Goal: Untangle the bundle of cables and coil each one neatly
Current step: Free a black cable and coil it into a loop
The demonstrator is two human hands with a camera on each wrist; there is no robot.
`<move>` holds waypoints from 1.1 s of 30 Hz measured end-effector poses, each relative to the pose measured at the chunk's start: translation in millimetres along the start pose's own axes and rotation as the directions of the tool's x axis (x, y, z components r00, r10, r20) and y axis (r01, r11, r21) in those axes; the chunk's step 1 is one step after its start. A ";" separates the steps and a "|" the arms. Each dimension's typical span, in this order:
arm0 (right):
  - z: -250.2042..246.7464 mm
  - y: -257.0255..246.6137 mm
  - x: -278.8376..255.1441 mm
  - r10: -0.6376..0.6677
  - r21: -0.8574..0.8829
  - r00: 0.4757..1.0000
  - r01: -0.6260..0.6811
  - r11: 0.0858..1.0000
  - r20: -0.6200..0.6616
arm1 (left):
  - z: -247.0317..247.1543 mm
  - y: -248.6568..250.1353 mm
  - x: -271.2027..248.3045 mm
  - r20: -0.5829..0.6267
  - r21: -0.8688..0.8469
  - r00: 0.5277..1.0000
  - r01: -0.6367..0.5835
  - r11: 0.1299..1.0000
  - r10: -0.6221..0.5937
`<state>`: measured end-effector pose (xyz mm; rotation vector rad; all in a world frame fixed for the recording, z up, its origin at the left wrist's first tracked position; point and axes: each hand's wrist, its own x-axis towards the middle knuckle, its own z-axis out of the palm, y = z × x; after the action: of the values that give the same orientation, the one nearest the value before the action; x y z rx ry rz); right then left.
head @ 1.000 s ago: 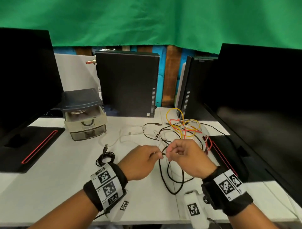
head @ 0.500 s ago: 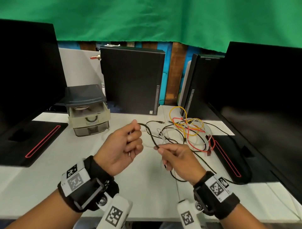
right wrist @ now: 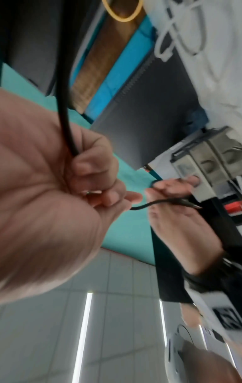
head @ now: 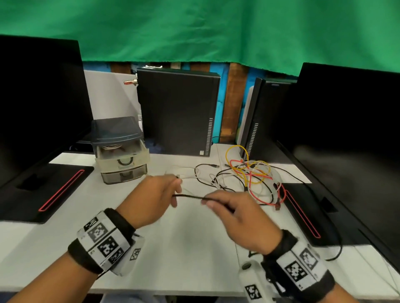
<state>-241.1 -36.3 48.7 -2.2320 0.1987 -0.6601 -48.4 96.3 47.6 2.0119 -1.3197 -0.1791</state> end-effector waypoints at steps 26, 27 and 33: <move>-5.9 -24.9 -8.8 -0.116 -0.151 0.990 0.127 0.980 0.077 | 20.1 28.8 -17.9 0.209 -0.350 0.971 -0.040 0.936 0.120; -10.8 -21.6 -7.2 -0.112 -0.134 0.993 0.115 0.984 0.029 | 16.9 36.4 -18.8 0.263 -0.457 0.957 0.015 0.889 0.119; -7.1 -2.3 -2.7 -0.182 -0.240 0.978 0.153 0.959 -0.106 | 5.2 50.3 -20.1 0.330 -0.775 0.931 0.175 0.608 0.153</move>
<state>-247.2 -38.4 53.2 -2.4502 0.1569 -0.9131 -97.8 99.5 70.1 1.2150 -1.1273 -1.0209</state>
